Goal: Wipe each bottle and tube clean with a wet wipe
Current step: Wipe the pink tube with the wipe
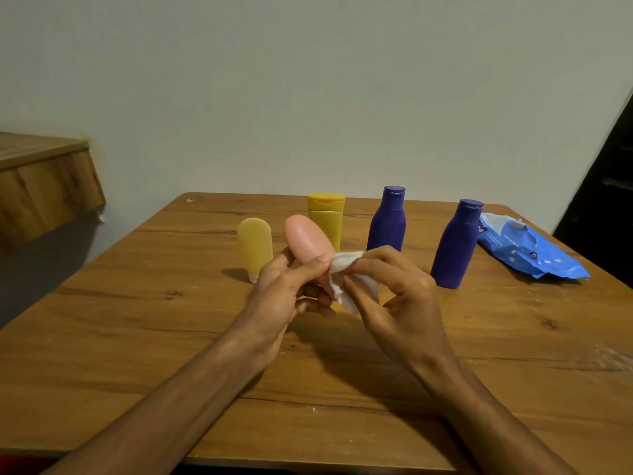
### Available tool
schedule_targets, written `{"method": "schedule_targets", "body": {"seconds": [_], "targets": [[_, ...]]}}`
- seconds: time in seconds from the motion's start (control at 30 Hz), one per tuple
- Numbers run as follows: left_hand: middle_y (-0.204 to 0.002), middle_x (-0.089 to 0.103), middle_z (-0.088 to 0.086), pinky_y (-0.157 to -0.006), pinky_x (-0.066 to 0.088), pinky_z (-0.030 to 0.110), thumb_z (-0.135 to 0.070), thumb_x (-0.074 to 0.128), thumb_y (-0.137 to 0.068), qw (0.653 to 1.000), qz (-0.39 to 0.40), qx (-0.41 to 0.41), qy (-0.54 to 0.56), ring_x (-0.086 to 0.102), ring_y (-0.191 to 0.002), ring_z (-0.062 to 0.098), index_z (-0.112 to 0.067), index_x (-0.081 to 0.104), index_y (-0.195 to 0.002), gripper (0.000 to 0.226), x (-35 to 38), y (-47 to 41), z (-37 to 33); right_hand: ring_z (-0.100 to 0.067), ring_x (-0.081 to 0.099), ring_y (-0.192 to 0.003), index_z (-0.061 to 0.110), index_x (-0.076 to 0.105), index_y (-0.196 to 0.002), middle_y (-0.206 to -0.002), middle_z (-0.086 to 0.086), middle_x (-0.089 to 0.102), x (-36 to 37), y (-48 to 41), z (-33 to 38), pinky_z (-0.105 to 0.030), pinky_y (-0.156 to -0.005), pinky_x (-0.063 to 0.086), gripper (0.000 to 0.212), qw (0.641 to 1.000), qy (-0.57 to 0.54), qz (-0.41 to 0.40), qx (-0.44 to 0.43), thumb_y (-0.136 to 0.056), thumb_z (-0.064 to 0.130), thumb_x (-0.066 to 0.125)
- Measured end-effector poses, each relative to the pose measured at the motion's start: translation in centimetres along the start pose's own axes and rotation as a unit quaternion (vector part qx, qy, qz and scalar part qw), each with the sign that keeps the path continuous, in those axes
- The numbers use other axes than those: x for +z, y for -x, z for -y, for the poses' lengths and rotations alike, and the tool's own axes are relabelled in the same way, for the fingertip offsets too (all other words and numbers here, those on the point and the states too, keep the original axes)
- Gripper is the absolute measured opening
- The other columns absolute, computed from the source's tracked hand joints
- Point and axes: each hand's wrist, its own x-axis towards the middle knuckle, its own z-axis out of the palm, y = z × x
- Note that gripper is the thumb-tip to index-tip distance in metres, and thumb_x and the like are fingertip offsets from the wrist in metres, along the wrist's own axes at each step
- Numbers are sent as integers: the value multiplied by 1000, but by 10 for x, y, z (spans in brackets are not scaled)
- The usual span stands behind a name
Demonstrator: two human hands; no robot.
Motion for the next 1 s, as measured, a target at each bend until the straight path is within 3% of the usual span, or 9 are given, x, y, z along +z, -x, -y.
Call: {"method": "schedule_targets", "body": {"seconds": [0.13,0.23,0.33,0.53,0.67,0.8,0.9,1.0], "targets": [[-91,72,8,-69,56,35,-33,63,-77,1000,-1,-4,-17,66,-81,20,-12,60,-118,46,4,0,2,-4,58,-93,11,70,-98,-98,0,65,-2,-3,-2,-14,-78,49,17,999,-2,-30,25,-82,14,68],[-101,72,15,-85,55,40,-27,59,-89,1000,-2,-13,-9,68,-94,26,-13,63,-113,28,4,0,3,-5,59,-96,13,69,-100,-101,3,64,-1,-3,0,-17,-79,50,21,1000,-21,8,16,-83,24,64],[-101,74,11,-88,55,39,-23,55,-95,1000,-6,-15,0,71,-99,24,-17,62,-110,18,2,-1,5,-6,58,-99,16,69,-101,-103,6,62,-2,-2,1,-21,-78,53,21,998,-37,44,13,-82,24,65],[-101,75,13,-81,55,38,-22,58,-95,998,-41,-36,28,72,-95,25,-7,59,-122,31,2,-3,9,-7,47,-91,22,67,-96,-101,3,57,0,3,3,-27,-68,49,21,987,88,122,-64,-82,35,57],[-105,74,13,-80,56,39,-24,62,-91,997,-35,-50,39,72,-96,26,-8,57,-125,37,3,-2,11,-4,41,-88,20,68,-97,-97,4,58,-1,3,3,-22,-67,40,22,978,119,152,-82,-81,33,58],[-103,74,13,-87,55,41,-23,63,-83,997,-2,-55,61,70,-98,27,-6,58,-123,44,-1,-2,5,-5,52,-96,20,66,-103,-103,8,58,-1,3,3,-23,-75,50,27,994,33,105,15,-82,35,56],[-108,69,17,-88,54,43,-22,64,-76,990,23,-79,113,66,-97,27,-3,56,-127,55,-2,-2,-1,-3,57,-88,18,67,-95,-96,7,61,-2,-2,0,-17,-73,50,13,997,5,30,66,-83,21,65],[-110,66,18,-81,56,42,-20,64,-76,984,43,-91,150,67,-90,25,-4,53,-129,56,-2,-3,-3,-5,60,-86,20,68,-93,-91,7,66,-6,-6,-1,-17,-71,51,12,987,-53,-30,152,-82,17,71]]}}
